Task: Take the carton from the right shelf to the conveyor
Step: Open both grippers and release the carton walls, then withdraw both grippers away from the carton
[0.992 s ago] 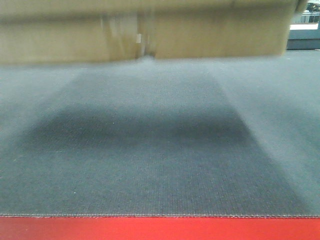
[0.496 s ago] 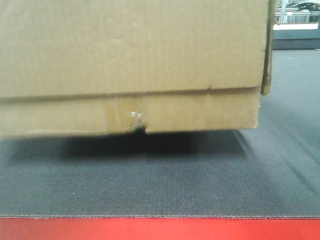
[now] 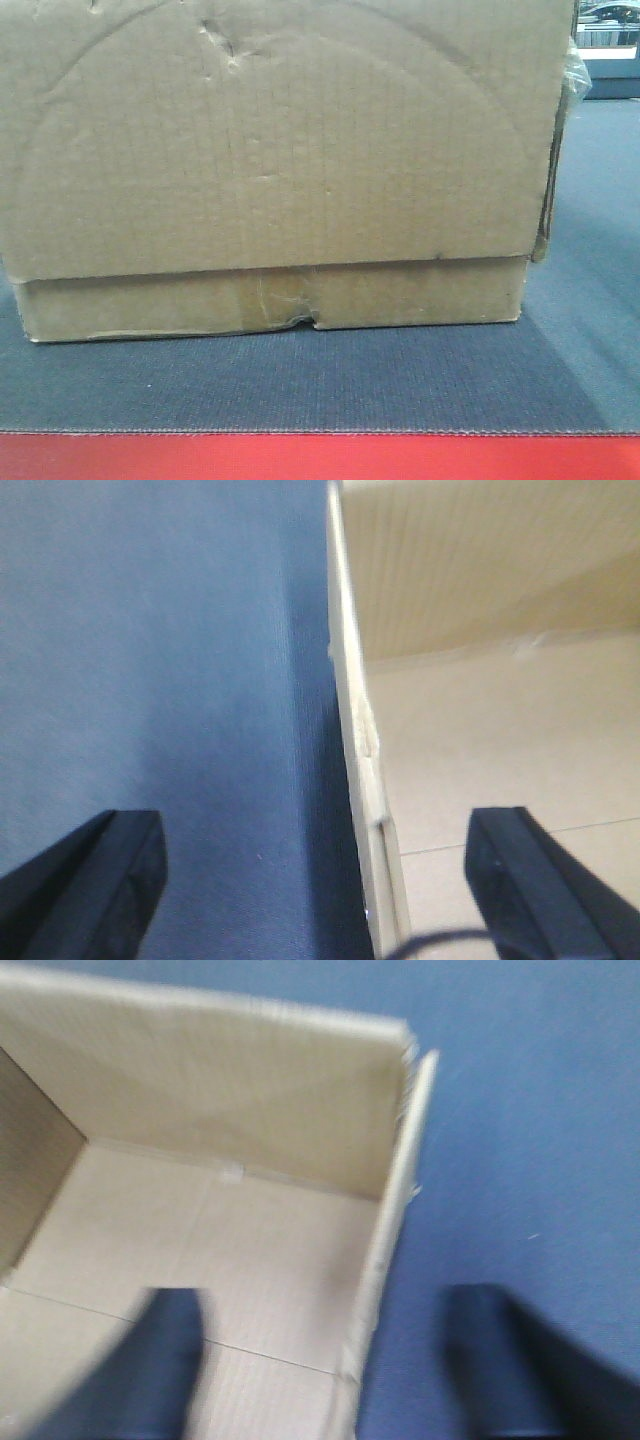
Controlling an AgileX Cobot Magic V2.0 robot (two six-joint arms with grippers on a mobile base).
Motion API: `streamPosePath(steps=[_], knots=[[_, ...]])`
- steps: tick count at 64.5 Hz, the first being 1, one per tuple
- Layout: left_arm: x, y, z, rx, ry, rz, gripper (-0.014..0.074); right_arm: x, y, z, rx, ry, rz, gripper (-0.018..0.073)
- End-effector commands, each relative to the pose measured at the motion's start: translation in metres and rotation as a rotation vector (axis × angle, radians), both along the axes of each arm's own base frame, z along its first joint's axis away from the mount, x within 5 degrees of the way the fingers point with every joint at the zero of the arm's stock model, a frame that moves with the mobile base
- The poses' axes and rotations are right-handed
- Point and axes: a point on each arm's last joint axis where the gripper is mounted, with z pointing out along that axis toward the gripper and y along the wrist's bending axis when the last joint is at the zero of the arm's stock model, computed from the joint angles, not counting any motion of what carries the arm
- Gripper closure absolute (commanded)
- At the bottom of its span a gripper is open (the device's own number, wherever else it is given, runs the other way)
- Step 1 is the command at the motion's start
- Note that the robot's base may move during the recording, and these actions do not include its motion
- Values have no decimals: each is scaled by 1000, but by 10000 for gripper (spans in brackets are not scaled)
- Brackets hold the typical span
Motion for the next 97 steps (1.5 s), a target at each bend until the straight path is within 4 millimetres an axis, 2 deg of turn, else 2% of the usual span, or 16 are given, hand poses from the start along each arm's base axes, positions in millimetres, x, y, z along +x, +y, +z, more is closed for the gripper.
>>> streamPosePath(steps=[1,4,8,13,16,21,29,35,48,53,64,77,97], knots=[[-26,11,19,-2,-69,5,177,-20,-18,23,-12,-69,-25,402],[-39,15,24,-10,-101,3,260,-32,-28,30,-20,-96,-44,536],[-57,20,28,-21,-147,-3,382,-45,-40,36,-28,-130,-70,650],[-75,24,23,-29,-189,-17,566,-60,-52,40,-15,-166,-97,627],[-83,26,19,-33,-212,-25,638,-70,-60,40,-10,-189,-115,627],[-98,29,9,-50,-248,-33,596,-86,-69,34,-3,-220,-134,628],[-118,33,-13,-76,-279,-41,596,-112,-80,14,3,-275,-148,628],[-131,35,-36,-88,-298,-57,596,-133,-86,-7,20,-323,-147,628],[-163,42,-79,-101,-355,-90,596,-174,-98,-68,47,-397,-146,628],[-175,45,-88,-108,-386,-95,596,-189,-102,-93,52,-410,-145,628],[-197,50,-101,-128,-471,-108,596,-218,-110,-129,86,-502,-147,628],[-212,55,-107,-141,-526,-110,596,-236,-115,-145,119,-592,-149,628],[-214,55,-107,-142,-532,-110,596,-238,-116,-144,127,-615,-149,628]])
